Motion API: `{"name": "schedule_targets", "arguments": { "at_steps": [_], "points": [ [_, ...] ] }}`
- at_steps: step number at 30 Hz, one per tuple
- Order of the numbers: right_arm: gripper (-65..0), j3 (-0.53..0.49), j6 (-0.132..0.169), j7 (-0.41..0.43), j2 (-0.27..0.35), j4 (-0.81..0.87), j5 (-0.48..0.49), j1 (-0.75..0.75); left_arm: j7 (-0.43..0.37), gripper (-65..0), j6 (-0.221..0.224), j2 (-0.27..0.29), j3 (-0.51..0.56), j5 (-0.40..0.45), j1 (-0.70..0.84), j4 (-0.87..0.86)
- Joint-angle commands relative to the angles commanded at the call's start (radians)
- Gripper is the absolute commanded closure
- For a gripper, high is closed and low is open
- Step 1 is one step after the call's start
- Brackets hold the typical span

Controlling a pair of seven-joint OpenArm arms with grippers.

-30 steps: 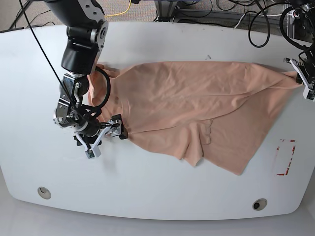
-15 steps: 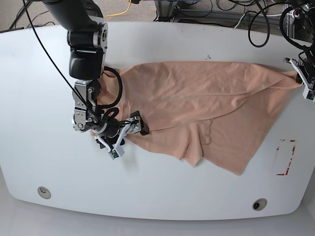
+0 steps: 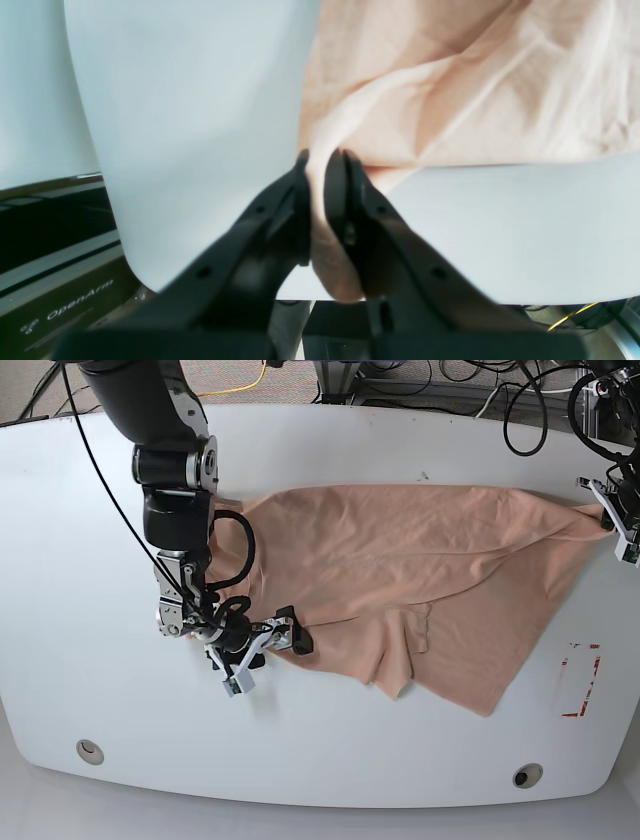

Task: Layout the t-shirt on the table in an organized manner, then fold the t-shirt properly
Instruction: 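Release with the right gripper and regrasp the shirt's sleeve edge, then lift the shirt with both grippers, swing it, and lower it flat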

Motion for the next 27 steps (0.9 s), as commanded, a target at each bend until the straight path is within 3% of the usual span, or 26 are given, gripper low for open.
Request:
{"name": "schedule_targets", "arguments": {
  "at_steps": [5, 8, 21, 24, 27],
  "points": [
    [-50.1, 0.000, 0.000, -0.003, -0.028, -0.002, -0.002, -0.002, 0.000, 0.0, 0.000, 0.000, 0.000, 0.000, -0.002, 0.000],
    [-45.3, -0.002, 0.000, -0.003, -0.034, -0.002, -0.003, -0.002, 0.000, 0.0, 0.000, 0.000, 0.002, 0.000, -0.009, 0.000],
    [-40.9, -0.002, 0.000, -0.005, -0.051, -0.003, -0.005, 0.002, 0.000, 0.0, 0.000, 0.000, 0.002, 0.000, -0.018, 0.000],
    [-32.8, -0.002, 0.000, -0.005, -0.051, -0.003, -0.005, 0.002, 0.000, 0.0, 0.000, 0.000, 0.002, 0.000, -0.020, 0.000],
    [-19.2, -0.002, 0.000, -0.005, -0.051, -0.003, -0.005, 0.002, 0.000, 0.0, 0.000, 0.000, 0.002, 0.000, -0.020, 0.000]
  ]
}}
